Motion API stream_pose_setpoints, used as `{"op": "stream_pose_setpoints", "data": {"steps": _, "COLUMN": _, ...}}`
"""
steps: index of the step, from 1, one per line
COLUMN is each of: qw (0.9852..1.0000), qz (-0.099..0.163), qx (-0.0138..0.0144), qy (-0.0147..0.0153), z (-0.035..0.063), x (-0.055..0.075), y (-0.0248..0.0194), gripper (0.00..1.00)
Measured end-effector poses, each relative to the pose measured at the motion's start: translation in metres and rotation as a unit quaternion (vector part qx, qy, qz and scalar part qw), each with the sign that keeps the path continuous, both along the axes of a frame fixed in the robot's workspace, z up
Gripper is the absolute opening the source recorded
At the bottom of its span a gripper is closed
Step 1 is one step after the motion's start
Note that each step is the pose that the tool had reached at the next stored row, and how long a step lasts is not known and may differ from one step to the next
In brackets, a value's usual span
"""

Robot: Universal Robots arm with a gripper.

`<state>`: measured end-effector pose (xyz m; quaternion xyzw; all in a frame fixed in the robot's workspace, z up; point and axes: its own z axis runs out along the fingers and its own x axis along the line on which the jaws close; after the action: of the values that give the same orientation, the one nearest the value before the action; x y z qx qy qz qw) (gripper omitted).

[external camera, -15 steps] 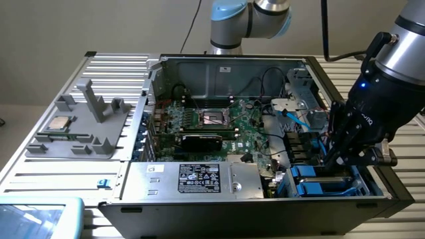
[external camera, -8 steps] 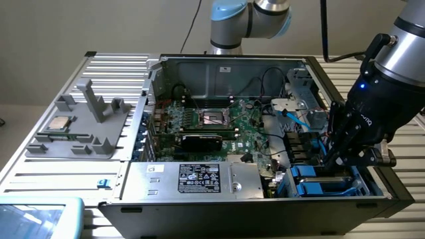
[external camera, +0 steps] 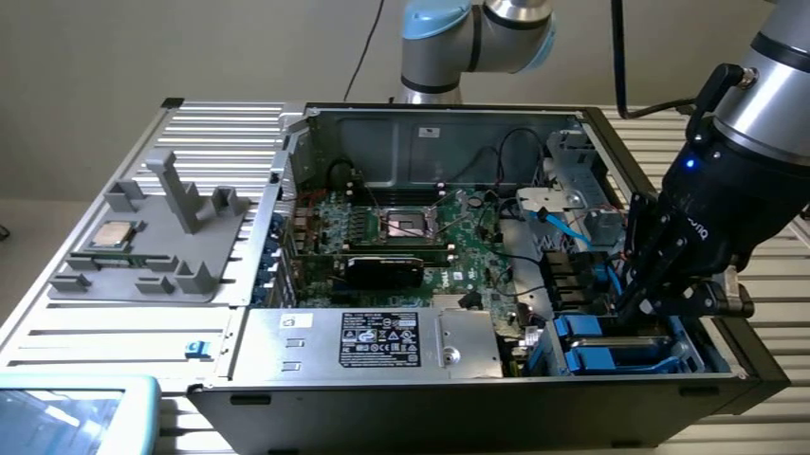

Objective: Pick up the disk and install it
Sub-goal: 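Insert the first disk wire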

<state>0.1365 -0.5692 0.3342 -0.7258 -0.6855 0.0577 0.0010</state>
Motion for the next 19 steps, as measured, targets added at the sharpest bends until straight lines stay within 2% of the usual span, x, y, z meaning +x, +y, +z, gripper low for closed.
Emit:
{"op": "stream_pose_setpoints", "data": {"steps": 4, "qw": 1.0, "qz": -0.003, "qx": 0.0001, "qy": 0.0002, "z": 0.0, "x": 0.0, "y": -0.0003, "gripper": 0.16}}
{"op": "stream_pose_setpoints", "data": {"steps": 12, "qw": 1.0, "qz": -0.008, "qx": 0.001, "qy": 0.0025, "z": -0.0001, "x": 0.0003, "y": -0.0022, "gripper": 0.16}}
{"op": "stream_pose_setpoints", "data": {"steps": 19, "qw": 0.9999, "qz": -0.013, "qx": 0.0043, "qy": 0.0042, "z": -0.0026, "x": 0.0009, "y": -0.0031, "gripper": 0.16}}
